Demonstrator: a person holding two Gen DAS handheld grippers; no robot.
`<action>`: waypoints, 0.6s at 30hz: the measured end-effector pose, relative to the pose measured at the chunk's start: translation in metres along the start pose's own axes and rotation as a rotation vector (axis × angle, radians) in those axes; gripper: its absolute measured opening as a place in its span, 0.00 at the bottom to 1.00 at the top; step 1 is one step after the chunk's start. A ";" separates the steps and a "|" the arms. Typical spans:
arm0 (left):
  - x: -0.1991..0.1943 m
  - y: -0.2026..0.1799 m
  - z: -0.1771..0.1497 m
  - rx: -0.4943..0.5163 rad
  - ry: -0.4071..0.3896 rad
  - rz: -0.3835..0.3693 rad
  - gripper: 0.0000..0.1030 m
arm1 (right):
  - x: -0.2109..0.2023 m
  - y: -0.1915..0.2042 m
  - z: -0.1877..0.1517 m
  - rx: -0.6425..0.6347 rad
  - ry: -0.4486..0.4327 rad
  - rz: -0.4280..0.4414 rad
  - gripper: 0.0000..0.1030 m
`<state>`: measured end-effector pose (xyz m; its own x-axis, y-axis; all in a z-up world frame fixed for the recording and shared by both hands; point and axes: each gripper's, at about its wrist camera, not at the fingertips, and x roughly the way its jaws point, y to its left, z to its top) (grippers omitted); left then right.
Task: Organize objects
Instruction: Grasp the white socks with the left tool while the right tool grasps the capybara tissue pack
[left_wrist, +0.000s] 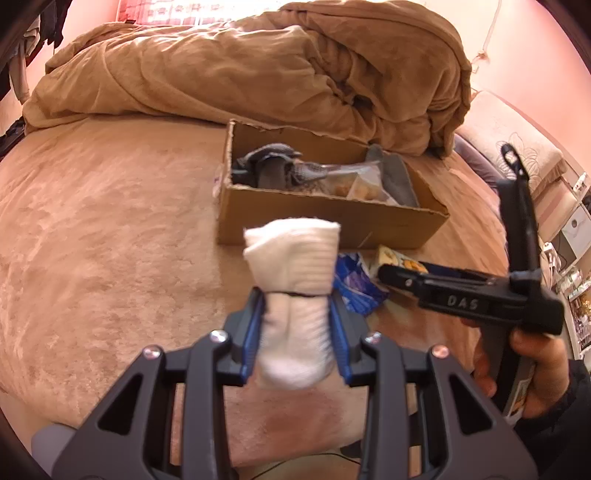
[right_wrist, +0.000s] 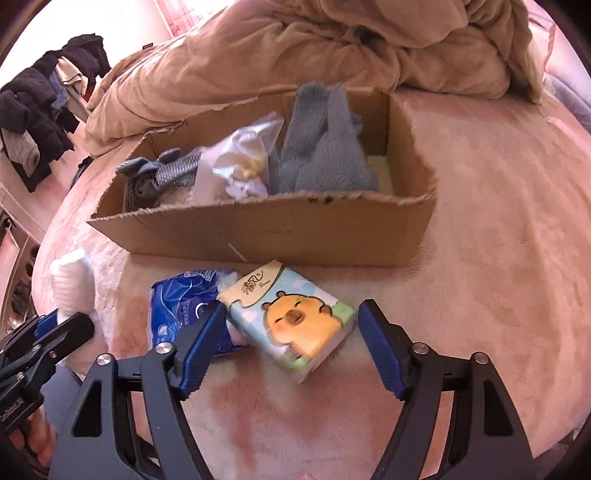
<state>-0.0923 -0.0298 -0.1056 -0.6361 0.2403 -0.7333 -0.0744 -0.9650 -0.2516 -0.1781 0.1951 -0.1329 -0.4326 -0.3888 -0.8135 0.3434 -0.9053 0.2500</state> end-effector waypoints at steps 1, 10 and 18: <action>0.000 0.001 0.000 -0.003 0.001 0.000 0.34 | 0.004 0.000 -0.001 0.000 0.004 0.007 0.75; -0.009 -0.003 0.002 0.002 -0.008 0.002 0.34 | 0.001 0.005 -0.006 -0.043 -0.010 -0.007 0.61; -0.026 -0.017 0.004 0.009 -0.020 0.008 0.34 | -0.038 0.004 -0.014 -0.051 -0.062 0.001 0.60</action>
<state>-0.0773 -0.0202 -0.0799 -0.6517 0.2309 -0.7225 -0.0767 -0.9677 -0.2400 -0.1490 0.2088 -0.1086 -0.4825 -0.4015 -0.7785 0.3854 -0.8954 0.2229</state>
